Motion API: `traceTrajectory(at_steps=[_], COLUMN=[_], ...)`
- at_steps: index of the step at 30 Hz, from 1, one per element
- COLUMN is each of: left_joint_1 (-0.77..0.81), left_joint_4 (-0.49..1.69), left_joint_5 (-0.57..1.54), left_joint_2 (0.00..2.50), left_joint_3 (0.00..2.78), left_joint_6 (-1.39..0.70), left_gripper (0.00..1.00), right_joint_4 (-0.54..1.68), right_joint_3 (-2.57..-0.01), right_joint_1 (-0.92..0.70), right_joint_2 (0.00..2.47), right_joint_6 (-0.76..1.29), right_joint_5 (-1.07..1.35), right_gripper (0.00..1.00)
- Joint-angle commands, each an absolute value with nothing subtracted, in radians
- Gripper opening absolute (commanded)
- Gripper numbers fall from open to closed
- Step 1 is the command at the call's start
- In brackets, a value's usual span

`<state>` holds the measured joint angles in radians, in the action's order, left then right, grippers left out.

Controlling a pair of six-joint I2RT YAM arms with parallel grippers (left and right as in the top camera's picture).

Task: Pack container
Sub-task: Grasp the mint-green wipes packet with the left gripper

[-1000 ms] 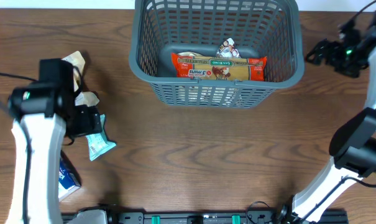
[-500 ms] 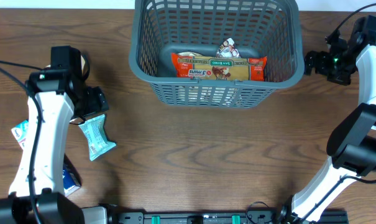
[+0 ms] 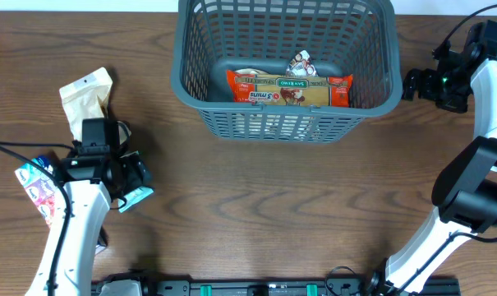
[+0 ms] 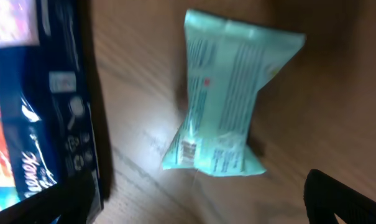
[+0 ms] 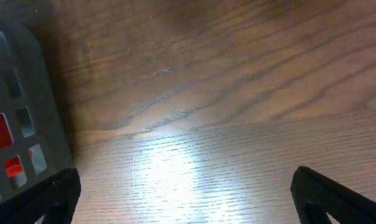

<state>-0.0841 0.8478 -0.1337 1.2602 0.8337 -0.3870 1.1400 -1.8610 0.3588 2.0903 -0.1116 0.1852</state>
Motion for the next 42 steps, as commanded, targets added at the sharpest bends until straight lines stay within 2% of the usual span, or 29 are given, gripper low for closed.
traceTrajectory(at_steps=[1,14,33,35,38,41,42], left_joint_1=[-0.09,-0.217,-0.232,-0.232,-0.232,-0.232,-0.232], left_joint_4=[0.822,0.715,0.622,0.622,0.62,0.622,0.622], left_joint_5=[-0.118,0.069,0.097,0.097,0.097,0.097,0.097], left_joint_2=[1.275,1.392,1.637,1.653,1.674,1.685,1.686], left_joint_3=[0.834,0.834,0.834,0.834,0.834,0.834,0.834], left_joint_6=[-0.372,-0.176,-0.142,-0.142,-0.142,-0.142,-0.142], left_gripper=[0.99,0.99,1.0,0.93,0.7,0.35,0.29], right_joint_4=[1.14,1.144,1.146,1.147,1.148,1.148,1.148], right_joint_3=[-1.855,-1.855,-1.855,-1.855,-1.855,-1.855,-1.855], right_joint_1=[0.353,0.353,0.353,0.353,0.353,0.353,0.353], right_joint_2=[2.095,2.094,2.094,2.094,2.094,2.094,2.094], right_joint_6=[-0.121,-0.136,-0.14,-0.14,-0.144,-0.147,-0.147], right_joint_5=[0.18,0.179,0.179,0.179,0.179,0.171,0.167], right_gripper=[0.99,0.99,0.99,0.99,0.99,0.99,0.99])
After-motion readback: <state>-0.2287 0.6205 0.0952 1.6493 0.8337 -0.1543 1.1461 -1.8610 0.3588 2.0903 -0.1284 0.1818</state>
